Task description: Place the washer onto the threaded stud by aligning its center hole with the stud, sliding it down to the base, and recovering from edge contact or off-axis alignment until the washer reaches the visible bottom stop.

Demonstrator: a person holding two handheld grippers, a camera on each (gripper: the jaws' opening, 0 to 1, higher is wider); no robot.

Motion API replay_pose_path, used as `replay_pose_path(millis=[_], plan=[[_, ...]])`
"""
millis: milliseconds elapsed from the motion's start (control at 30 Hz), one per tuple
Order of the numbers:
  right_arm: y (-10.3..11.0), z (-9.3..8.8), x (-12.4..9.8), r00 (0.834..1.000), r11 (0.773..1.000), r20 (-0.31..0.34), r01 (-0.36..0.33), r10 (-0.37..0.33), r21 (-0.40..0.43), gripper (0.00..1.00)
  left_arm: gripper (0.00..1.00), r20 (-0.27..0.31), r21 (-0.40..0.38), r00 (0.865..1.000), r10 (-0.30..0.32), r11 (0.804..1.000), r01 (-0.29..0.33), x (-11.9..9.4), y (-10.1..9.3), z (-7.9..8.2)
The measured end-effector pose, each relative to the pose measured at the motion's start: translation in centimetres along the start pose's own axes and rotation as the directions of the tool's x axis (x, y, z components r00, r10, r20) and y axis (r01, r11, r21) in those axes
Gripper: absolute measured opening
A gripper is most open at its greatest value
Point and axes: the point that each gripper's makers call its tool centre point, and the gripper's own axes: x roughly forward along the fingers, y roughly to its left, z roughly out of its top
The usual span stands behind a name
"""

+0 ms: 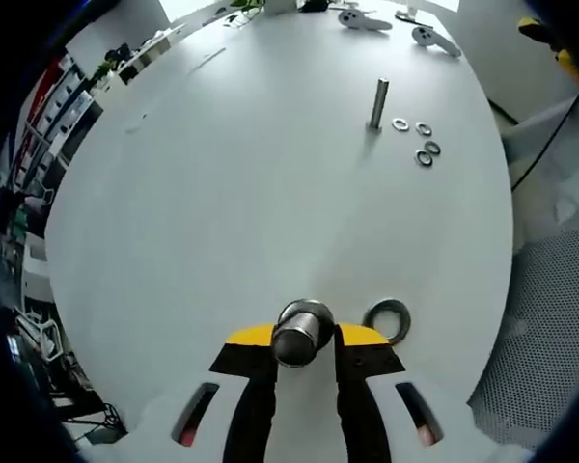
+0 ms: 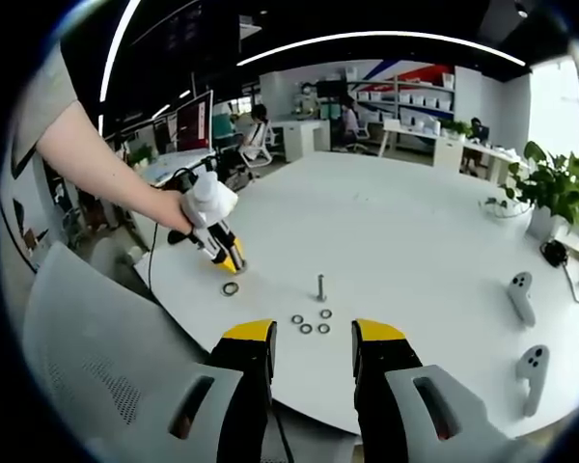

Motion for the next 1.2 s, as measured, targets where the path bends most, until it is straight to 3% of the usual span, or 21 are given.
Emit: replay_pose_path(millis=[267, 333, 600, 867, 1200], plan=[[0.5, -0.1, 0.2, 1.000, 1.000, -0.009, -0.023, 0.023, -0.007, 0.33, 0.25, 0.014, -0.056, 1.000, 0.020, 0.998, -0.019, -0.6, -0.4, -0.4], [0.6, -0.1, 0.2, 0.999, 0.999, -0.009, -0.034, 0.034, -0.007, 0.33, 0.25, 0.021, -0.103, 1.000, 0.021, 0.994, -0.019, -0.8, -0.5, -0.5], [1.3, 0.1, 0.2, 0.998, 0.998, 0.004, -0.065, 0.065, -0.006, 0.33, 0.26, 0.034, -0.222, 0.999, 0.026, 0.975, -0.018, -1.7, -1.8, -1.1], [1.3, 0.1, 0.1, 0.998, 0.998, 0.008, -0.067, 0.067, 0.006, 0.33, 0.27, 0.052, -0.339, 0.999, 0.016, 0.941, 0.003, -1.4, -3.7, -0.8], [1.5, 0.1, 0.2, 0.997, 0.997, 0.009, -0.081, 0.081, 0.009, 0.33, 0.27, 0.036, -0.396, 0.999, 0.005, 0.918, 0.010, 0.0, -5.8, -0.1]])
